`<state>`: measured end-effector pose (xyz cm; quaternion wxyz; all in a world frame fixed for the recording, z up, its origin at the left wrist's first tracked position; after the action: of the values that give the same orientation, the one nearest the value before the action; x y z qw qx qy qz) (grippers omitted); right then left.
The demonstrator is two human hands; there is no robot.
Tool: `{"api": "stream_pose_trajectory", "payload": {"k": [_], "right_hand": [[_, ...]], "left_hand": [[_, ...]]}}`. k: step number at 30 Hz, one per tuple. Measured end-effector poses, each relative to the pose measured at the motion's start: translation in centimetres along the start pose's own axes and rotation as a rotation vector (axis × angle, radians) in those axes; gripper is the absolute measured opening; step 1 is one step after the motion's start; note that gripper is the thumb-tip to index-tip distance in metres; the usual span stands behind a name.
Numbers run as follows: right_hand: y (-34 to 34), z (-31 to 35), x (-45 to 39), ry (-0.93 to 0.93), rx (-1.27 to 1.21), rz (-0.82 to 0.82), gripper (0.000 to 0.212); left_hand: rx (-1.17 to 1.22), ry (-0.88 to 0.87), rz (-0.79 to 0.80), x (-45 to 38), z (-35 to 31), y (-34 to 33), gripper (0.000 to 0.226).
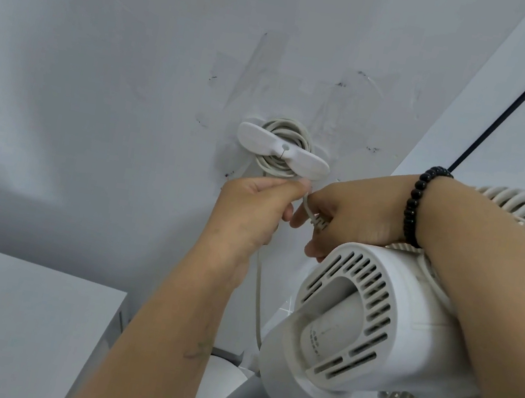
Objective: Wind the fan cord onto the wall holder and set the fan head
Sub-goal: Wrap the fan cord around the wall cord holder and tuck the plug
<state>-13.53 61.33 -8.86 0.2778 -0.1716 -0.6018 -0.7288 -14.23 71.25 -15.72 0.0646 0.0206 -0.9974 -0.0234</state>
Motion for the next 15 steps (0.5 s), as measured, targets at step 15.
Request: {"api": "stream_pose_trajectory", "payload": {"k": [15], "right_hand": [[1.2,-0.2,0.0,0.081,-0.305,-0.264,0.013]], "left_hand": [[-0.07,-0.025,-0.114,-0.7,0.0,0.7,0.015]]}}
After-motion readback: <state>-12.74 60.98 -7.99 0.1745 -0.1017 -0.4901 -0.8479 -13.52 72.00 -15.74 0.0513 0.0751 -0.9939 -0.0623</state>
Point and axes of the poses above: each hand's wrist, its own x-axis away from the middle knuckle, its own y-axis out of the back of the hand, z = x × y, the point moved 4 cm from there along -x, towards the middle knuckle, and after that the axes turned 14 degrees about -x, right-handed, at the moved point
